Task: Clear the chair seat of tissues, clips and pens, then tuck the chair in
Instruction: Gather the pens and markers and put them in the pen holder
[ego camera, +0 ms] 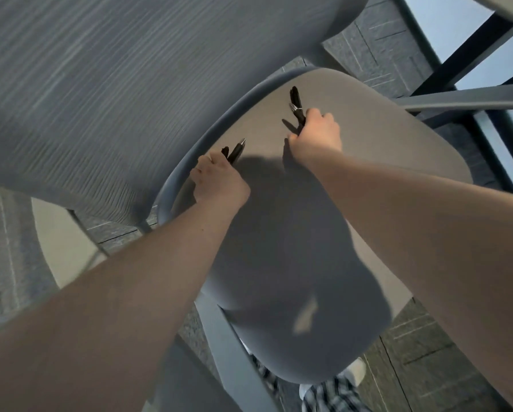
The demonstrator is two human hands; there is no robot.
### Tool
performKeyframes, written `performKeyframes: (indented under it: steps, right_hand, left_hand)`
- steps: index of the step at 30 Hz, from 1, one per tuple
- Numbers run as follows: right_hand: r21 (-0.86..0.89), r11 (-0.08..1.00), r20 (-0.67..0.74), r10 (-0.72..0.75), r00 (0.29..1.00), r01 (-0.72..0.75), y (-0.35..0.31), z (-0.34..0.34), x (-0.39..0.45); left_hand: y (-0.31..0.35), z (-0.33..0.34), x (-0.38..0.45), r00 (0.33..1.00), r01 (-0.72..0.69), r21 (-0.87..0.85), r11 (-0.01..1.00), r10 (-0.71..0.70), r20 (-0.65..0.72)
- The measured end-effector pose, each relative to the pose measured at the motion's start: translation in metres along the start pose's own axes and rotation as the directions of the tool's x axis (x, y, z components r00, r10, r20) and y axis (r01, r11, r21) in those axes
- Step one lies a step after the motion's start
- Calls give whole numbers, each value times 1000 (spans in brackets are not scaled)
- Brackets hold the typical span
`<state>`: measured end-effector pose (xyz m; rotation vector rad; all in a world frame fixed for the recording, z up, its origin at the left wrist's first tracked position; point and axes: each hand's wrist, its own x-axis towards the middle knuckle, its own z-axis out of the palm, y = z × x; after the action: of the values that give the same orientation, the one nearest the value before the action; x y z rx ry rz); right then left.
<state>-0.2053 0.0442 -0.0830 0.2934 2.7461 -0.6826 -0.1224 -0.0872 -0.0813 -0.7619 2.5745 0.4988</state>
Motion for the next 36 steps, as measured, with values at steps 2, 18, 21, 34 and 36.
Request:
performKeyframes:
  steps: [2, 18, 21, 34, 36]
  right_hand:
    - [-4, 1000, -3, 10, 1000, -10, 1, 5, 4]
    - [7, 997, 157, 79, 984, -81, 36, -25, -16]
    - [32, 991, 154, 121, 981, -128, 48, -52, -28]
    - [212, 975, 14, 65, 998, -66, 102, -222, -93]
    - [259, 964, -35, 72, 997, -61, 113, -249, -109]
  left_hand:
    - [-2, 4, 3, 1000, 11, 9, 1000, -12, 19]
    - [24, 0, -10, 988, -65, -56, 996, 72, 135]
    - [57, -13, -23, 987, -97, -83, 992, 107, 122]
    - [204, -75, -142, 897, -432, -38, 901, 434, 82]
    - [226, -82, -166, 869, -488, -44, 872, 490, 63]
